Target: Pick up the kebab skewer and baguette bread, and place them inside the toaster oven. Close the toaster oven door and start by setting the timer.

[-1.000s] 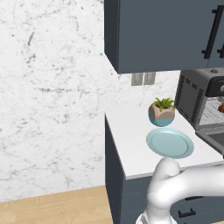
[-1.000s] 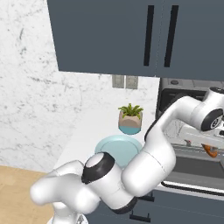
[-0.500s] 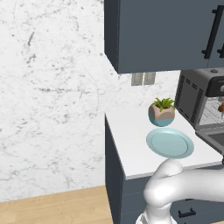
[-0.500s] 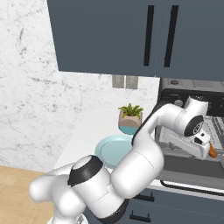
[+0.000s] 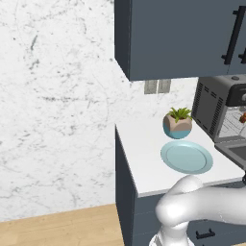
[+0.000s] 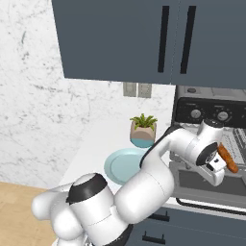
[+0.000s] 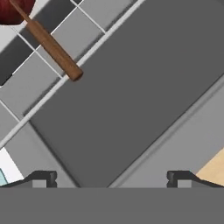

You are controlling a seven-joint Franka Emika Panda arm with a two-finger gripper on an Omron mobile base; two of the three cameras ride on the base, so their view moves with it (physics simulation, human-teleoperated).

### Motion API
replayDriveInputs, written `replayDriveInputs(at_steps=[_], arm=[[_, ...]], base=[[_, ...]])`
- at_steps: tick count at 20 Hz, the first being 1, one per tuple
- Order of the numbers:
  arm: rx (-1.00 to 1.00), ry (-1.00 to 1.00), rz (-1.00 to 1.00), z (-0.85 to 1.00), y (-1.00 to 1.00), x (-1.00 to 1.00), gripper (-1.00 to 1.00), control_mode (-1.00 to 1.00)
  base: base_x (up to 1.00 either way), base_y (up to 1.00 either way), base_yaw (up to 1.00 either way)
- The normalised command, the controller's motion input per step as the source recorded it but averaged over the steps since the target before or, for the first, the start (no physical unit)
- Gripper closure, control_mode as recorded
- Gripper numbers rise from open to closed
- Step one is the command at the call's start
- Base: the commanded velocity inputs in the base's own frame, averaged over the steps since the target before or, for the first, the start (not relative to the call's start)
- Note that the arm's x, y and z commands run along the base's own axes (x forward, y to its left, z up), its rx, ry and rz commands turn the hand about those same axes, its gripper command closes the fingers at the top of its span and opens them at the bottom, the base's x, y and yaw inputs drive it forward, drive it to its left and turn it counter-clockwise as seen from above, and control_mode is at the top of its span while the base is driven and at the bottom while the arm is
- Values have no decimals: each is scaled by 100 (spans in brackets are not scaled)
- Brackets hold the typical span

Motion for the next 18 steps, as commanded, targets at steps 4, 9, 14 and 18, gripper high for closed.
replayDriveInputs(at_steps=[4,9,14,18], arm=[[0,-6,-12,-23,0,13,-100,-100],[-1,-2,-8,-28,0,48,-100,-100],[-1,-2,-6,-16,0,33,-100,-100],[0,-3,-5,-7,0,14,-100,-100]], base=[[0,0,0],[0,0,0],[0,0,0],[0,0,0]])
